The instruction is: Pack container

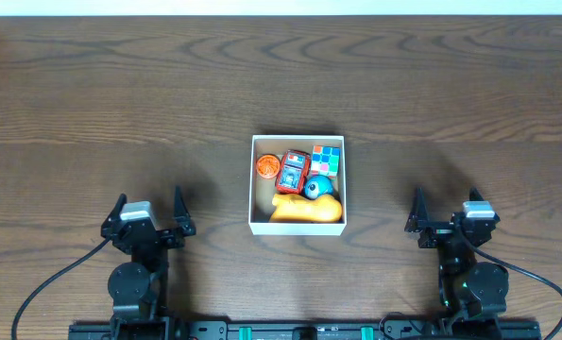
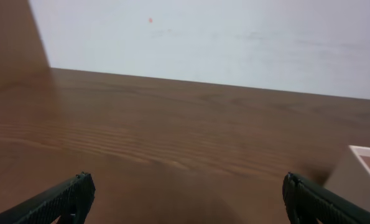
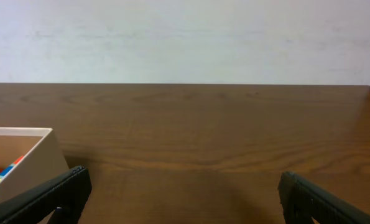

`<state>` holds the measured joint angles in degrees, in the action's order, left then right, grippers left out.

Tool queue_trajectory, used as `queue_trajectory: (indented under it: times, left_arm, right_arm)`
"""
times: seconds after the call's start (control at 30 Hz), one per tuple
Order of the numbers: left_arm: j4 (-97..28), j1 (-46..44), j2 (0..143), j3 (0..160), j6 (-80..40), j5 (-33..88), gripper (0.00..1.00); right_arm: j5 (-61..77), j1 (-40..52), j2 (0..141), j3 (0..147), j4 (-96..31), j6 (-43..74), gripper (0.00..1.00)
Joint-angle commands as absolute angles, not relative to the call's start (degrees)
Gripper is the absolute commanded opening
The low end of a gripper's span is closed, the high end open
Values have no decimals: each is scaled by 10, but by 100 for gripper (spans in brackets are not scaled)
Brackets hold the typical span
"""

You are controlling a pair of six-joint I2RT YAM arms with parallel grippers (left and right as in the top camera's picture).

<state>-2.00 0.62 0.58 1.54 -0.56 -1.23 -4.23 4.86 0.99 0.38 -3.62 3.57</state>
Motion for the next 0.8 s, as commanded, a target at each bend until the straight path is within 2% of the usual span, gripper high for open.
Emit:
queue_trajectory:
  times: [0.0,0.27,0.77]
  left_arm:
    - [-41,4,1,2,-19,11,98]
    - [-40,4,1,2,-52,17,98]
    - [-38,4,1,2,-33,41,98]
  right_arm:
    - [-38,44,6,3,-39,28,99]
    - [-38,44,6,3,-39,28,99]
    - [-38,44,6,3,-39,28,99]
